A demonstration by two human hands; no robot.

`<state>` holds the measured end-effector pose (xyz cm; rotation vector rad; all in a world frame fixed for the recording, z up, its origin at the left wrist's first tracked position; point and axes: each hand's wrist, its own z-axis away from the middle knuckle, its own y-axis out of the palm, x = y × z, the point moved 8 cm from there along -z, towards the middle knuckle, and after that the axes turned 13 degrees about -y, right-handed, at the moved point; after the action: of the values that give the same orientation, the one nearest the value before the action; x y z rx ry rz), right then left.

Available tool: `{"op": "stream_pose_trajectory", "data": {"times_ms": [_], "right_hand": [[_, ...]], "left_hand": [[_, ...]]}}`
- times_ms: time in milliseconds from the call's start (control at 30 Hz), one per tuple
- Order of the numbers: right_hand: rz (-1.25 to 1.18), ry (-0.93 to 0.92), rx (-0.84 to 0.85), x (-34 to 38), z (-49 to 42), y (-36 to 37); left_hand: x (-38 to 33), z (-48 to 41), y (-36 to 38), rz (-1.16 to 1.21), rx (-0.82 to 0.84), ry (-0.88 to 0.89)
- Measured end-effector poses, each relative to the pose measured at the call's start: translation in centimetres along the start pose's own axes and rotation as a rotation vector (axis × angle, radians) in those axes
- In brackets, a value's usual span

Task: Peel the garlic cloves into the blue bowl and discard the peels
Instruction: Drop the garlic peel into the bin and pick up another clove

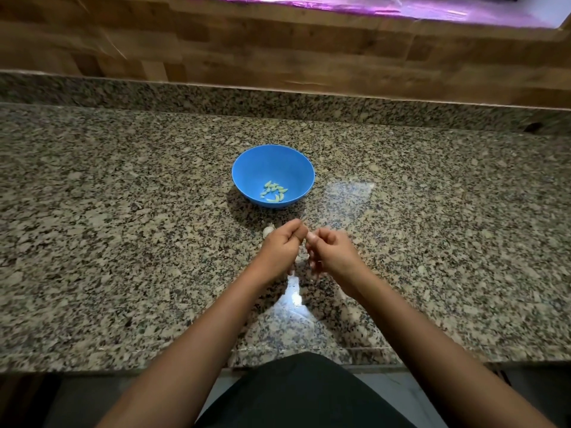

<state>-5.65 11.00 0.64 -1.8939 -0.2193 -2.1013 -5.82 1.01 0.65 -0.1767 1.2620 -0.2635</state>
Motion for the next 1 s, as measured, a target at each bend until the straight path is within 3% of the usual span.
{"op": "stream_pose_trajectory", "data": {"times_ms": [100,133,200,300,333,400,533,600,767,933,1000], "right_hand": [[0.676,-0.273,0.009,1.4,0.0,-0.4],[0.76,-0.314,0.008,1.5,0.1,-0.3],[0.554,-0.237,-0.039,1.3,0.1,-0.7],[-0.284,0.118,-0.062,-0.2,0.3,0.7],[-0.408,0.162,-0.058,-0.2,0.5,1.0],[-0.293,0.119,-0.013,0.0,0.5,0.9],[0.5,-0.127,0.023,1.1,0.3,-0.4],[0.617,-0.214,-0.011,1.5,0.2,-0.5],[0.567,-0.232,-0.03,1.3,0.4,-0.3],[0.305,-0.092,-0.103,0.6,0.3,-0.8],[0.049,0.034,-0.131,-0.3,0.4,-0.2]], "left_hand": [[0.9,-0.3,1.0,0.159,0.106,-0.193],[1.0,-0.3,1.2,0.177,0.118,-0.212],[0.7,-0.4,1.0,0.181,0.057,-0.131],[0.7,-0.4,0.8,0.181,0.003,-0.033],[1.0,-0.5,1.0,0.23,0.02,-0.053],[1.6,-0.8,1.0,0.265,0.029,-0.095],[1.9,-1.0,0.4,0.12,-0.036,-0.059],[1.6,-0.8,0.3,0.095,-0.05,-0.036],[1.6,-0.6,0.4,0.13,-0.039,-0.042],[2.0,-0.5,0.5,0.172,-0.093,-0.051],[2.4,-0.6,0.8,0.239,-0.084,-0.067]]}}
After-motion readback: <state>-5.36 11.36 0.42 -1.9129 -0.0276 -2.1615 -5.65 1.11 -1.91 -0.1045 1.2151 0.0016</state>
